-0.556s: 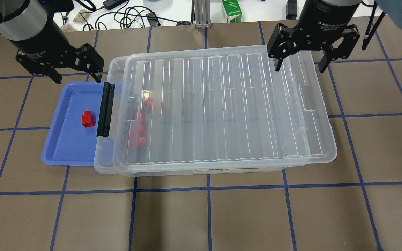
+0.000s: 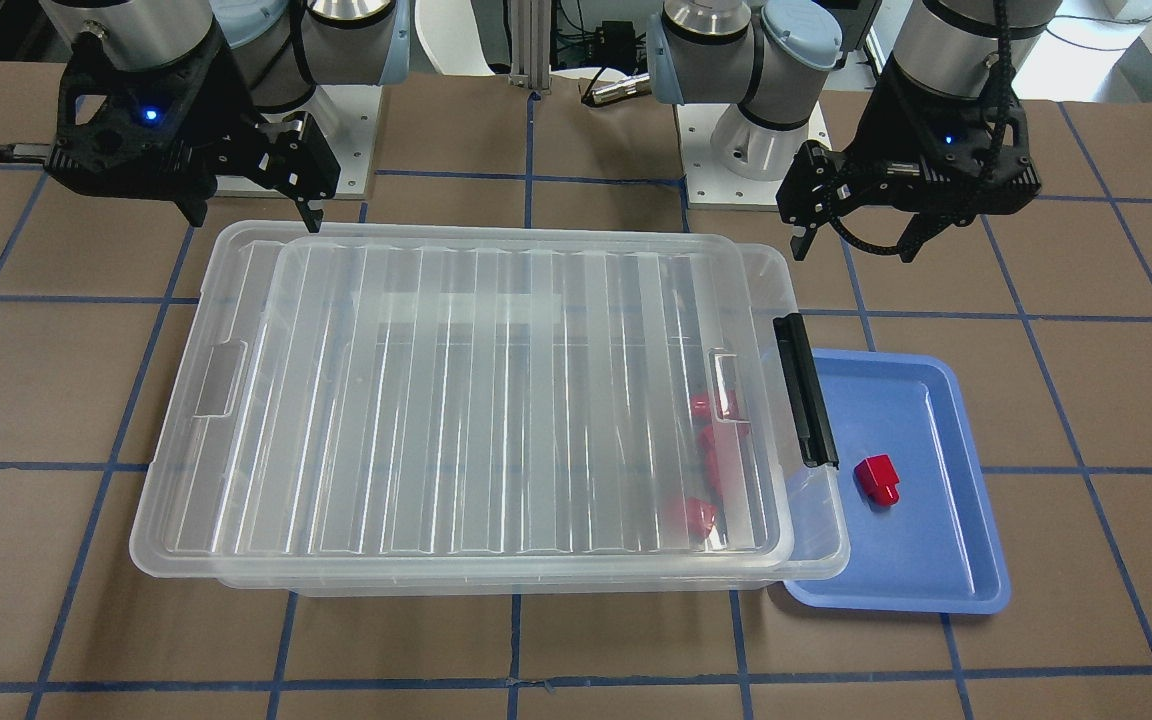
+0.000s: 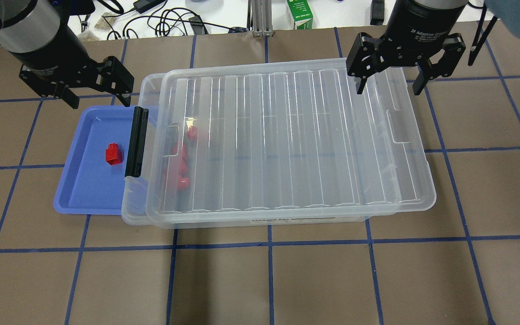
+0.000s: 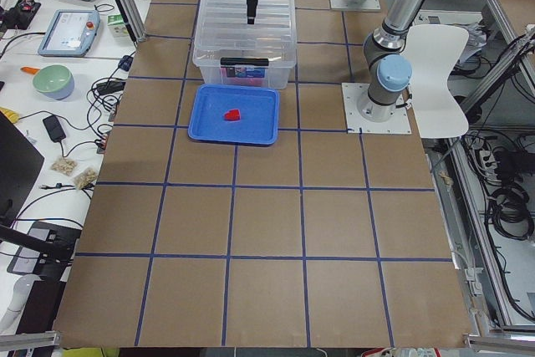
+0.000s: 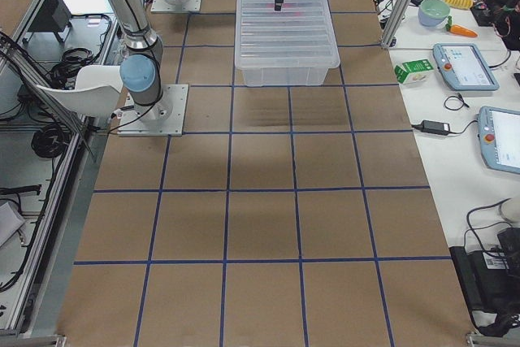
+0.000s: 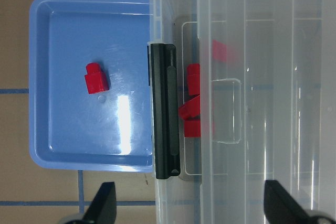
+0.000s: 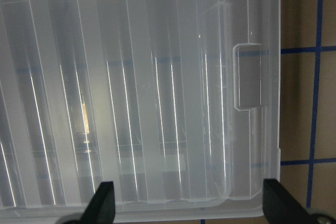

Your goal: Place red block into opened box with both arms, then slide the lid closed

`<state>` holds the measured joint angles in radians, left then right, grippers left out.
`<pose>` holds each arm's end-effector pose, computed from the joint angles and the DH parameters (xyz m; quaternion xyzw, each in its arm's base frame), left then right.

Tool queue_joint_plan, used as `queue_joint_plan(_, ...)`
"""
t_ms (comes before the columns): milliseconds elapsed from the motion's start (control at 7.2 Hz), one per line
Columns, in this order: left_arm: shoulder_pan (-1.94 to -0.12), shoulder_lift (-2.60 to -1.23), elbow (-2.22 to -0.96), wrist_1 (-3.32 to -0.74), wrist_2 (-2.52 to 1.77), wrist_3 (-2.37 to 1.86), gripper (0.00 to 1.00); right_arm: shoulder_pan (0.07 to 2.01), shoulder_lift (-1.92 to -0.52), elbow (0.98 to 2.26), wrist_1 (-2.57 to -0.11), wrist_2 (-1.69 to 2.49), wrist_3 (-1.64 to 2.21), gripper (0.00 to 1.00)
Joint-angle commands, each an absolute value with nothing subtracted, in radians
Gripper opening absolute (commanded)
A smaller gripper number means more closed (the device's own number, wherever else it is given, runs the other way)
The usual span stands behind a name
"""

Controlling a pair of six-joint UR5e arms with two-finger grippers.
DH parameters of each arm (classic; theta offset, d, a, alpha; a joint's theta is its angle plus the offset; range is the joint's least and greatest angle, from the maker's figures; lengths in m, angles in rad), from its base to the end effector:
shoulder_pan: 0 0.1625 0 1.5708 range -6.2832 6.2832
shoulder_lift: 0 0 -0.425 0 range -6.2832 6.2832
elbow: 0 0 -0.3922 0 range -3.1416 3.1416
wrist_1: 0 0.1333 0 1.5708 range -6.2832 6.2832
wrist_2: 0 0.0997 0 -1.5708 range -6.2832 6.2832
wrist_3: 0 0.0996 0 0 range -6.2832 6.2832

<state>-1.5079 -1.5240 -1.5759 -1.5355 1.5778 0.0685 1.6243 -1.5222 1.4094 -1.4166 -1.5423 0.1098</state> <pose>-0.1022 -0.4864 0.5117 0.0027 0.9992 -0.0382 0.0060 0.1630 -0.4978 0.5275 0.0284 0.9993 0.0218 0.0125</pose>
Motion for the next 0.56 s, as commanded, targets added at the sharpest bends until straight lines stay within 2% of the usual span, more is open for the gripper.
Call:
queue_joint_plan(0,-1.508,-1.514,-1.586,-1.534,1.578,0.086,1.0,1.618,-1.485,1.391,-1.425,-1.551,0.101,1.0)
queue_joint_plan(278,-1.421,-1.513,-1.583,-1.618,1.556,0.125,1.0,1.58,-1.448,1.362,-1.455,-1.605,0.003,1.0)
queue_joint_plan(417,-1.302,-1.509,-1.594,-1.637,1.551,0.262,1.0,1.568,-1.447,1.362,-1.456,-1.582,0.014,1.0)
